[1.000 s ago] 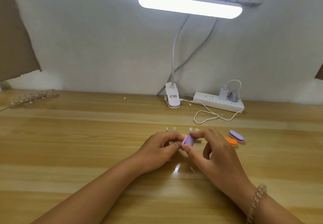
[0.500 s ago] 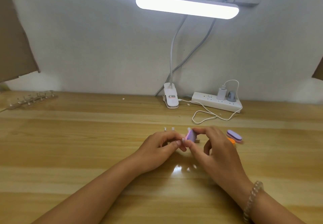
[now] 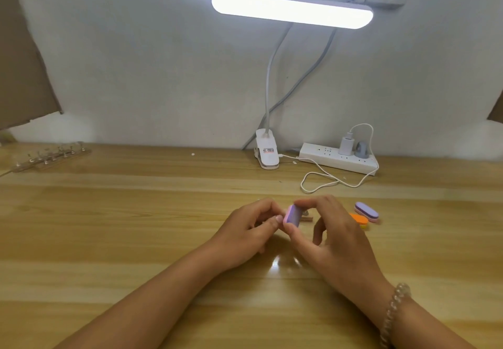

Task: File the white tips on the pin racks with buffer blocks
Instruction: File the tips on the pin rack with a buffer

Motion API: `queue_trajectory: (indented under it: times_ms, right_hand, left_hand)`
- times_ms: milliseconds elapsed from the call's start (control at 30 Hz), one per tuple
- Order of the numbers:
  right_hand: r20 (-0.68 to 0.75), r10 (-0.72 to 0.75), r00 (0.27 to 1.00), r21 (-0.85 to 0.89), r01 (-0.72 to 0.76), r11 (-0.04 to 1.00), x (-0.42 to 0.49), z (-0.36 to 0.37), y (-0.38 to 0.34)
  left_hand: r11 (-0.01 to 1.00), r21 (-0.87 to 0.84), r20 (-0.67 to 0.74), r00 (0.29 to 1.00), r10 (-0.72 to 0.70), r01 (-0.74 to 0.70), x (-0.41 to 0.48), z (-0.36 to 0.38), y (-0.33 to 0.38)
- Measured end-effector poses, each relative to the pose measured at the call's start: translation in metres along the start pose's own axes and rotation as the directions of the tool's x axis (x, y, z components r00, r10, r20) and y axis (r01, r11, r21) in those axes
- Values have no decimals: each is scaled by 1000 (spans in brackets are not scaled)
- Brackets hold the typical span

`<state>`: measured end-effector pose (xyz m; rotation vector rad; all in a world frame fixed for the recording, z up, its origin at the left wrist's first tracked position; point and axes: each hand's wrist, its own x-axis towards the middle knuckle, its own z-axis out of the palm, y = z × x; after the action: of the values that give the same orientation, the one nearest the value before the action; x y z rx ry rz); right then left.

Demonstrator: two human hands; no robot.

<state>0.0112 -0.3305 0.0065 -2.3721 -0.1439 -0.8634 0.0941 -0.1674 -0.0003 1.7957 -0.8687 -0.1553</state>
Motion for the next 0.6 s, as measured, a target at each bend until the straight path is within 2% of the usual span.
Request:
queue_trajectory:
  times_ms: [100, 167, 300, 500, 600]
  right_hand:
    - [-74, 74, 995, 65, -69, 995, 1, -5, 7]
    - [-104, 33, 994, 90, -24, 996, 1, -7, 4]
    - [36, -61, 997, 53, 59, 997, -1, -1, -4]
    - [-61, 43, 997, 122, -35, 992, 0, -6, 3]
    - [1, 14, 1000, 102, -14, 995, 0, -3, 1]
  left_hand:
    - [999, -37, -25, 1000, 2, -3, 0, 0, 3]
    - [1000, 0, -15, 1000, 16, -16, 0, 0, 3]
    - [999, 52, -15, 1000, 12, -11, 0, -1, 2]
    - [999, 35, -12, 1000, 7, -6, -1, 0, 3]
    - [993, 109, 32, 999, 32, -35, -1, 1, 1]
